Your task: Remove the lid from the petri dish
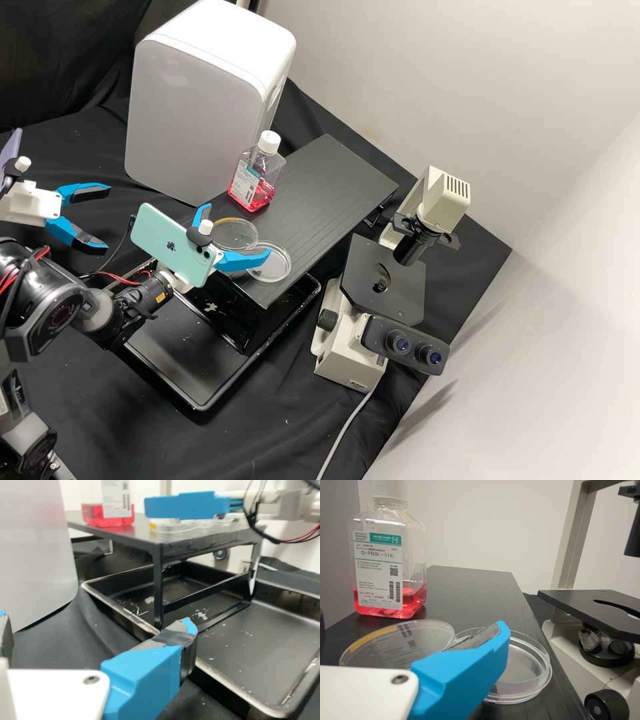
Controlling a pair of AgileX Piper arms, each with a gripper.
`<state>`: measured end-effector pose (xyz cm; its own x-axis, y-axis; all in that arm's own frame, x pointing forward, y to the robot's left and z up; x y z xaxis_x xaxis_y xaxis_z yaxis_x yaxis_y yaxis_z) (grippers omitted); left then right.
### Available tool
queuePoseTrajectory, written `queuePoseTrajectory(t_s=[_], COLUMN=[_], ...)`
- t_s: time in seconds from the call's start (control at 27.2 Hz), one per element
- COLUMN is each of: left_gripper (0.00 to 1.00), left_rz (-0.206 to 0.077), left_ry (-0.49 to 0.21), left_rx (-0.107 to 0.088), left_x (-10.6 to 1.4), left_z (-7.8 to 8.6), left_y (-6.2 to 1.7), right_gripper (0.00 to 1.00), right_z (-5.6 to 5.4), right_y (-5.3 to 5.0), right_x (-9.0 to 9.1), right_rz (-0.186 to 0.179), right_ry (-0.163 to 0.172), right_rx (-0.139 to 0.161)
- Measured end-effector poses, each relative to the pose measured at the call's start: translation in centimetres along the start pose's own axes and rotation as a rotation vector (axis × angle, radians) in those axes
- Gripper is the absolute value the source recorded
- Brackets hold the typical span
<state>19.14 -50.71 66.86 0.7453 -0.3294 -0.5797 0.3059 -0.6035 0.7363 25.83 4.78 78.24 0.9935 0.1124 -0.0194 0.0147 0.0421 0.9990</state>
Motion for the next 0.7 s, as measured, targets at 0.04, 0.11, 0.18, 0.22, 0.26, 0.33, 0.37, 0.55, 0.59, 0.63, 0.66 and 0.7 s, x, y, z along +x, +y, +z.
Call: queuePoseTrajectory(t_s=[0.04, 0.11, 0.18, 0.22, 0.26, 0.33, 0.37, 0.55, 0.59, 0.63, 0.66, 0.7], left_gripper=[1.00, 1.00, 1.00, 1.00, 1.00, 1.00, 1.00, 1.00, 1.00, 1.00, 1.00, 1.00], left_rz=[0.004, 0.016, 0.029, 0.037, 0.042, 0.049, 0.052, 0.058, 0.058, 0.058, 0.059, 0.059], left_ry=[-0.019, -0.031, -0.027, -0.023, -0.022, -0.021, -0.019, -0.013, -0.013, -0.011, -0.011, -0.011], left_rx=[0.001, -0.011, -0.028, -0.032, -0.032, -0.033, -0.034, -0.037, -0.037, -0.038, -0.038, -0.038], left_x=[-0.1, -0.2, -0.3, -0.3, -0.3, -0.4, -0.4, -0.4, -0.4, -0.4, -0.4, -0.4], left_z=[0.1, 0.1, 0.1, 0.1, 0.1, 0.1, 0.1, 0.0, 0.0, 0.0, 0.0, 0.0], left_y=[0.20, 0.54, 0.84, 0.99, 1.09, 1.25, 1.29, 1.38, 1.38, 1.39, 1.39, 1.39], right_gripper=[1.00, 1.00, 1.00, 1.00, 1.00, 1.00, 1.00, 1.00, 1.00, 1.00, 1.00, 1.00], right_z=[0.0, -0.2, -0.3, -0.4, -0.4, -0.4, -0.5, -0.4, -0.4, -0.3, -0.3, -0.2], right_y=[0.1, 0.3, 0.6, 0.7, 0.7, 0.8, 0.8, 1.5, 1.7, 1.9, 2.1, 2.3], right_x=[0.0, -0.1, -0.1, -0.2, -0.4, -0.6, -0.8, -1.7, -2.0, -2.2, -2.4, -2.7], right_rz=[0.005, 0.013, 0.021, 0.025, 0.024, 0.027, 0.029, 0.088, 0.102, 0.117, 0.127, 0.138], right_ry=[0.002, 0.006, 0.011, 0.014, 0.013, 0.014, 0.016, -0.030, -0.043, -0.052, -0.057, -0.058], right_rx=[0.000, 0.001, 0.002, 0.002, 0.002, 0.003, 0.002, 0.016, 0.025, 0.033, 0.041, 0.055])
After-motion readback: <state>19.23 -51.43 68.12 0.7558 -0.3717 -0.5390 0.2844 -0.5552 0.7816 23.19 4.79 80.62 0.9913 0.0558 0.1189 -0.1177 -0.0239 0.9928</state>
